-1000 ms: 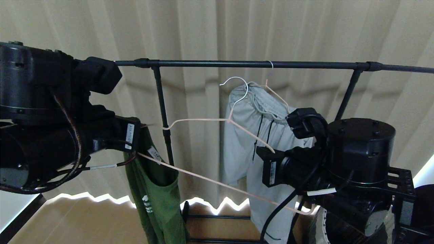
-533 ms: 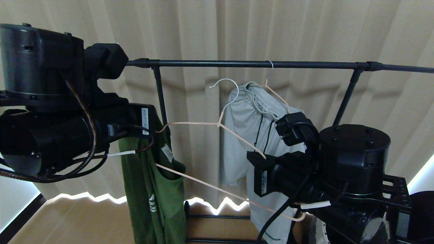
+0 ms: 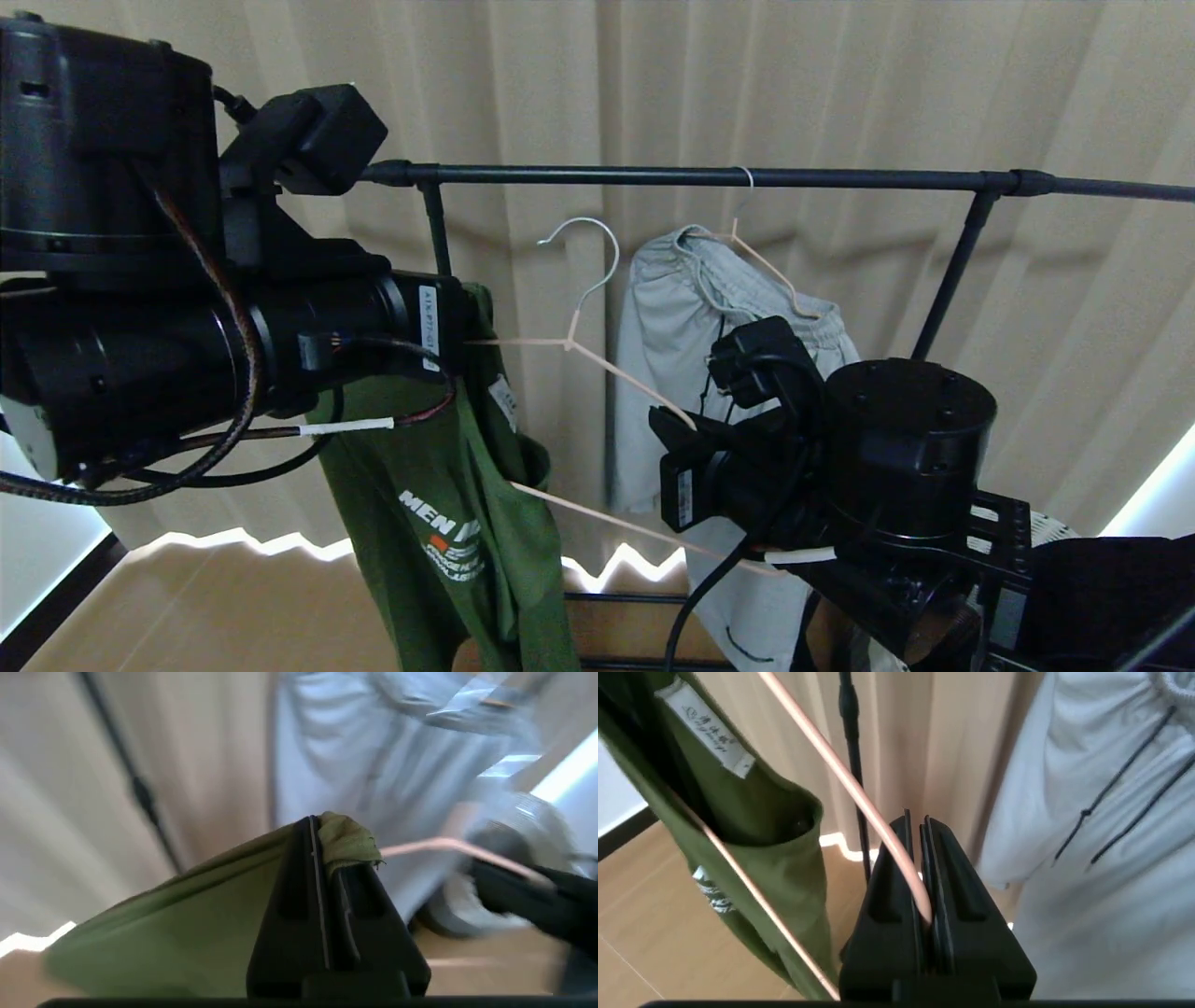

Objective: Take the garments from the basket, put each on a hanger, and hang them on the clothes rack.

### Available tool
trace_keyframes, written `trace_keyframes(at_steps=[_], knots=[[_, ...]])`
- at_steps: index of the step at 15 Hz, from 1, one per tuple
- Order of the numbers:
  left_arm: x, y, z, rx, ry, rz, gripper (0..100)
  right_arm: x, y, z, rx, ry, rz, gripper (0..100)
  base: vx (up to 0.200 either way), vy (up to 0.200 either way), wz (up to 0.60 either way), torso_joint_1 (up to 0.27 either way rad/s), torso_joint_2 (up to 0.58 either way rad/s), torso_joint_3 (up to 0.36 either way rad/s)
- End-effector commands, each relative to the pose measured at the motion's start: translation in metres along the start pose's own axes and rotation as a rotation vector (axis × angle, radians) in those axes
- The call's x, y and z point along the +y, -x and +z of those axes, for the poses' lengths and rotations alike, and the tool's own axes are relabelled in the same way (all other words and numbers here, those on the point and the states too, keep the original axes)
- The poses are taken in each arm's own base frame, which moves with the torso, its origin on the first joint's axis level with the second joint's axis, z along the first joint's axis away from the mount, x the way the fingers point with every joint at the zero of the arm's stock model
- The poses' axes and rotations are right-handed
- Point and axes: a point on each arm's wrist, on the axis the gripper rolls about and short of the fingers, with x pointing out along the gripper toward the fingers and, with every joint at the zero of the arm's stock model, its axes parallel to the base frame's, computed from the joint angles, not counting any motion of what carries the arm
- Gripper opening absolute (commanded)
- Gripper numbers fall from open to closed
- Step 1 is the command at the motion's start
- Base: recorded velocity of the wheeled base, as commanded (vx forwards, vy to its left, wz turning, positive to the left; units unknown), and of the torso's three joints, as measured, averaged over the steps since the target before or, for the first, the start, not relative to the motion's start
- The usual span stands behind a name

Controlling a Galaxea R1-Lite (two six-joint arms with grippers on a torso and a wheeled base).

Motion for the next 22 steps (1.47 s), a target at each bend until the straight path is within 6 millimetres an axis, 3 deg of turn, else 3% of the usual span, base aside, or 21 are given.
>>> trace_keyframes(at_steps=[1,5,14,15,22], knots=[[-0.006,0.001,-0.001,0.003,-0.019,-0.029,0,0.001,-0.003,-0.003,0.008,0.005,0.000,0,0.000,0.000,0.00,0.000,0.00,0.000],[-0.023,0.000,-0.012,0.039,-0.057,-0.091,0,0.001,-0.002,-0.002,0.002,0.002,0.001,0,0.000,0.000,0.00,0.000,0.00,0.000],[-0.024,-0.001,-0.029,0.014,-0.112,-0.118,0,0.002,0.001,0.003,-0.027,0.003,0.010,0,0.000,0.000,0.00,0.000,0.00,0.000],[-0.023,0.001,-0.028,0.007,-0.123,-0.118,100,0.002,0.002,0.004,-0.045,0.000,0.012,0,0.000,0.000,0.00,0.000,0.00,0.000],[-0.013,0.033,-0.019,-0.074,-0.203,-0.113,100,-0.002,0.004,0.004,-0.091,0.028,0.010,0,0.000,0.000,0.00,0.000,0.00,0.000]])
